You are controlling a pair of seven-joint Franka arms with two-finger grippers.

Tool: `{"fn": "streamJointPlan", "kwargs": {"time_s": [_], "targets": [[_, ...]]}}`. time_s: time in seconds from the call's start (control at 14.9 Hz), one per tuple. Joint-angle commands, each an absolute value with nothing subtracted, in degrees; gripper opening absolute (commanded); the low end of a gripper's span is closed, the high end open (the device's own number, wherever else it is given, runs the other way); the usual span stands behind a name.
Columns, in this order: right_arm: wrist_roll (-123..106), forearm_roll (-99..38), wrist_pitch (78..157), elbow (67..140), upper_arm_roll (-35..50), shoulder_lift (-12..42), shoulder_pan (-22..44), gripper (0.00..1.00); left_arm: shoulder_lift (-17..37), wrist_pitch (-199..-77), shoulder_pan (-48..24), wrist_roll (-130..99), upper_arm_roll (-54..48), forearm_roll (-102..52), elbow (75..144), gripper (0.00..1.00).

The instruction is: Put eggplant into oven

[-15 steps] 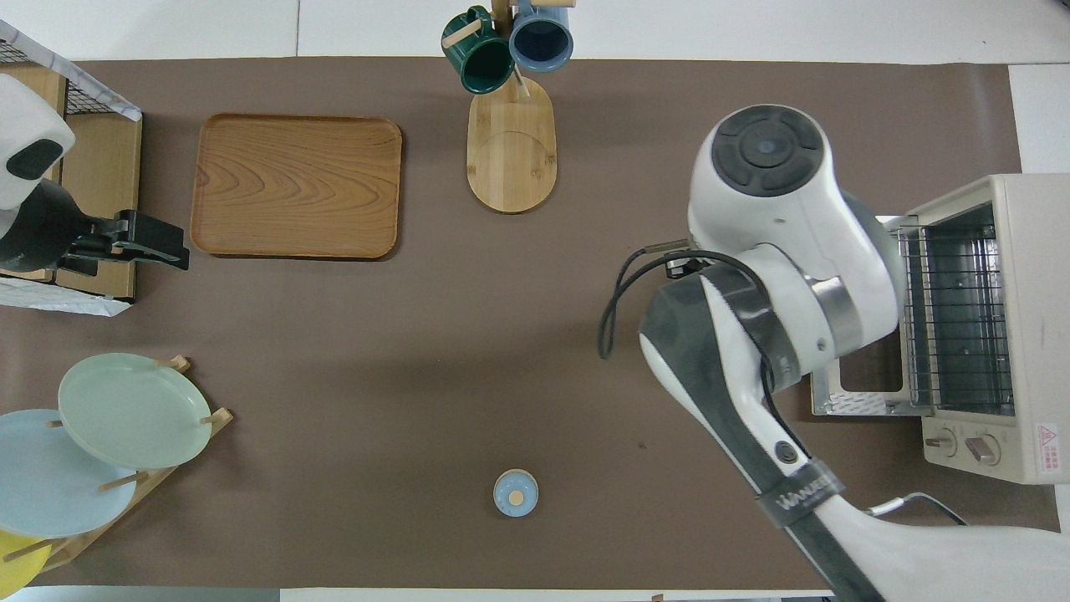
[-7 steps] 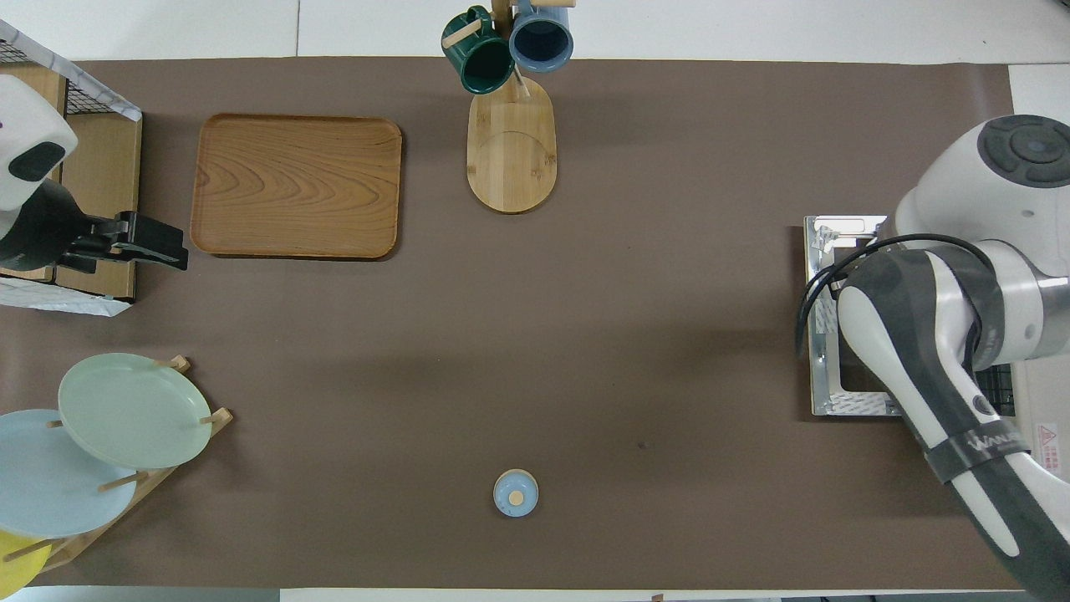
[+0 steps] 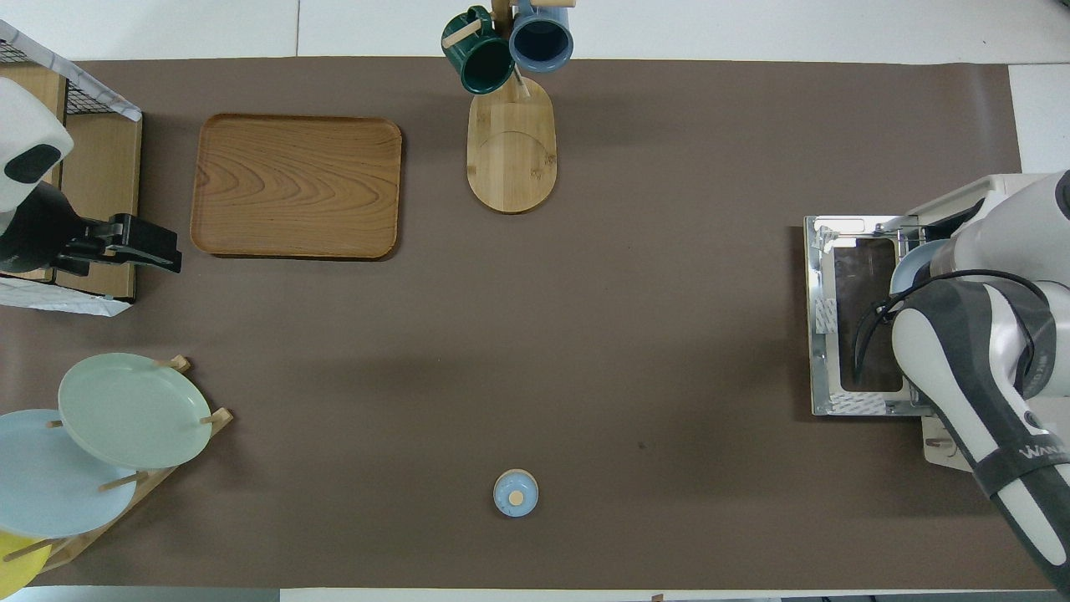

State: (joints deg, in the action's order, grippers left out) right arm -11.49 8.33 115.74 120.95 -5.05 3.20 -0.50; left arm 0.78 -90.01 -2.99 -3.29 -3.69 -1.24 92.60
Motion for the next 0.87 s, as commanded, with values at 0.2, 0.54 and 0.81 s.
{"fn": "streamJointPlan", "kwargs": {"time_s": [0.2, 0.54, 0.81], "targets": [[-12.39, 7.65, 117.96, 121.66, -3.96, 2.37, -0.71, 0.33, 0.09, -89.3, -2.72, -2.64, -3.69, -0.09, 93.25, 1.0], [-9.86, 4.66, 114.24, 114.78, -3.16, 4.57, 4.64, 0.23, 0.0, -89.73, -2.11, -2.55, -3.78, -0.09, 93.25, 1.0], [-0.81, 4.75, 127.14, 121.53, -3.16, 6.23, 9.05, 0.0, -0.09, -89.91, -1.93, -2.64, -3.43, -0.09, 93.25, 1.0]]}}
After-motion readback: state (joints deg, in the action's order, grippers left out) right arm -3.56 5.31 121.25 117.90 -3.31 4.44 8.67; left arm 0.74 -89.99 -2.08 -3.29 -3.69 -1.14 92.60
